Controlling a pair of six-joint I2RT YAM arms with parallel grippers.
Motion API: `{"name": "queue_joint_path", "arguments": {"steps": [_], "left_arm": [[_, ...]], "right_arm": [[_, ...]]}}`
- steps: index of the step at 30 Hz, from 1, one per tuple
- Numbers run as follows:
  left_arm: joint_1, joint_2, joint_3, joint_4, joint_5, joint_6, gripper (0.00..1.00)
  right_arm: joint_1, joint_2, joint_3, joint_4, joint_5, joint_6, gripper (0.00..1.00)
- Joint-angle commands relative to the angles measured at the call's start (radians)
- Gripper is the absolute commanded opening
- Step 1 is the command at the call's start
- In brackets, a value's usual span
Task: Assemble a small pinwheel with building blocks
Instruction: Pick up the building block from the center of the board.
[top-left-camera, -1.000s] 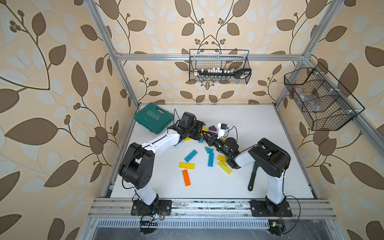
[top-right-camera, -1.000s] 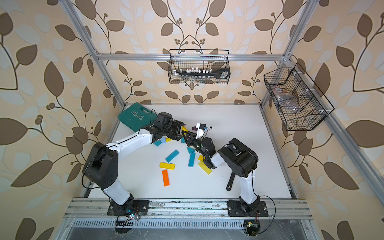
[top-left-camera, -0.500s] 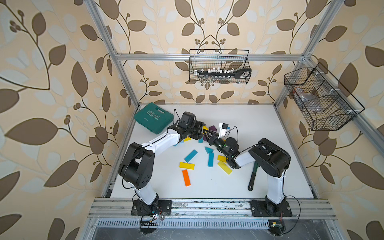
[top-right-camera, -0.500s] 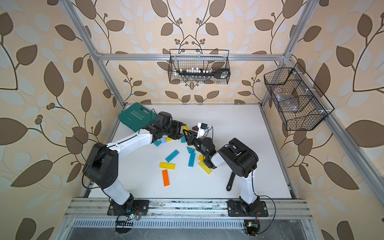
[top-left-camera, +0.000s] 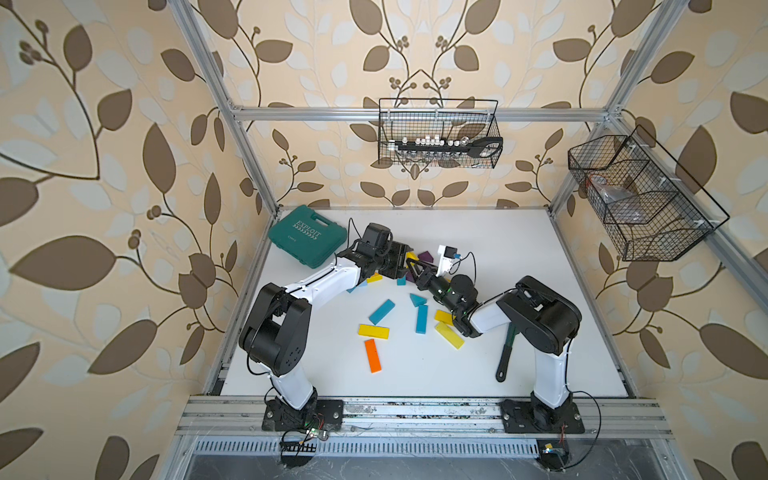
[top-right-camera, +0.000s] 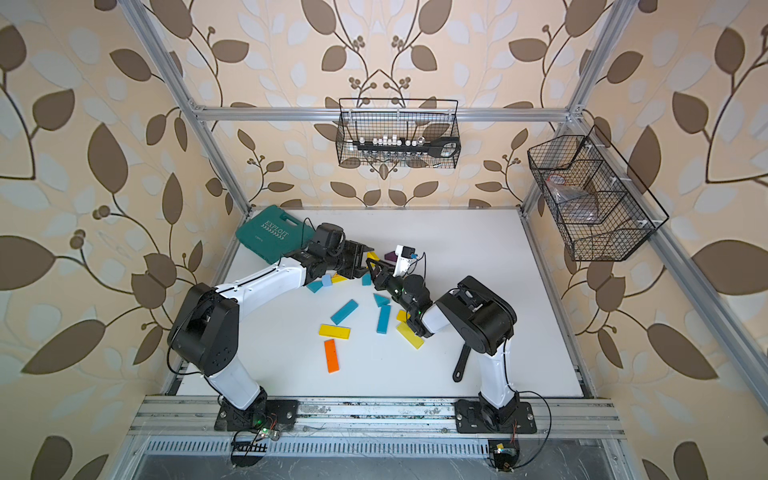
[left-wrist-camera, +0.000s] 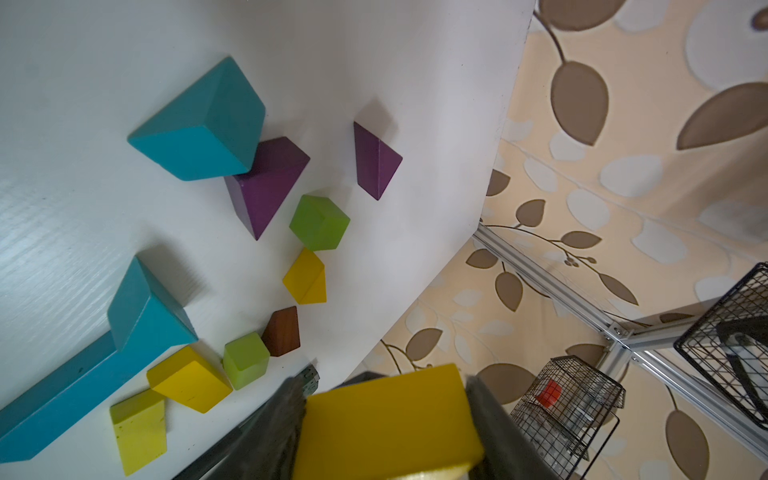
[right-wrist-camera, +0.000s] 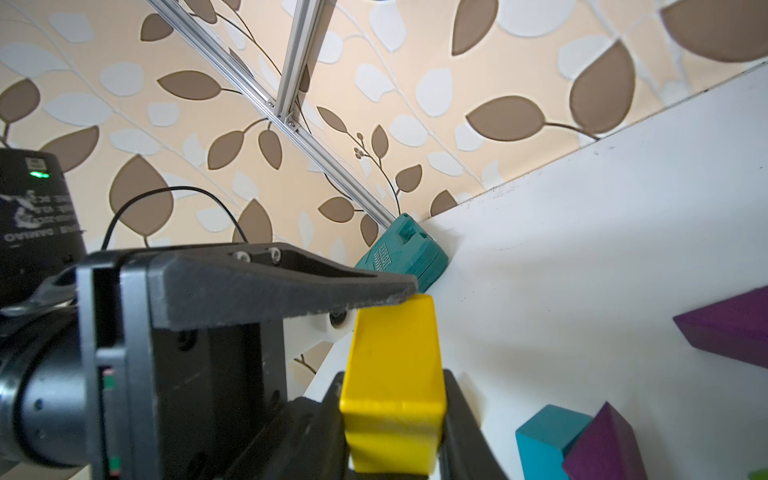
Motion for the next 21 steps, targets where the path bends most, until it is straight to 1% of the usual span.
{"name": "queue_joint_path", "arguments": {"steps": [1,2,6,8,12,14,17,19,21], "left_arm": [[0.004,0.005,0.045,-0.026,0.018,0.041,0.40],[0.006,0.005,0.052,-0.047,0.016,0.057,0.40],[0.027,0.004,0.102,-0.180,0.011,0.136,0.38],[0.040,0.012,0.131,-0.235,0.020,0.174,0.39],[0.078,0.041,0.193,-0.373,0.041,0.255,0.36],[0.098,0.039,0.193,-0.392,0.045,0.283,0.35],[0.129,0.035,0.206,-0.437,0.044,0.317,0.34],[0.152,0.035,0.209,-0.450,0.059,0.336,0.34],[0.178,0.040,0.227,-0.489,0.057,0.373,0.34]], "right_arm": [[-0.001,0.011,0.026,0.028,0.008,0.005,0.14],[-0.001,0.013,0.028,0.026,0.004,0.006,0.19],[-0.002,0.026,0.033,0.023,-0.017,0.016,0.22],[-0.003,0.034,0.035,0.027,-0.026,0.022,0.33],[-0.002,0.038,0.034,0.023,-0.044,0.021,0.41],[-0.003,0.038,0.032,0.020,-0.058,0.020,0.48],[0.000,0.039,0.031,0.016,-0.080,0.020,0.51],[-0.001,0.041,0.031,0.015,-0.090,0.021,0.48],[-0.001,0.037,0.022,0.021,-0.097,0.024,0.50]]}}
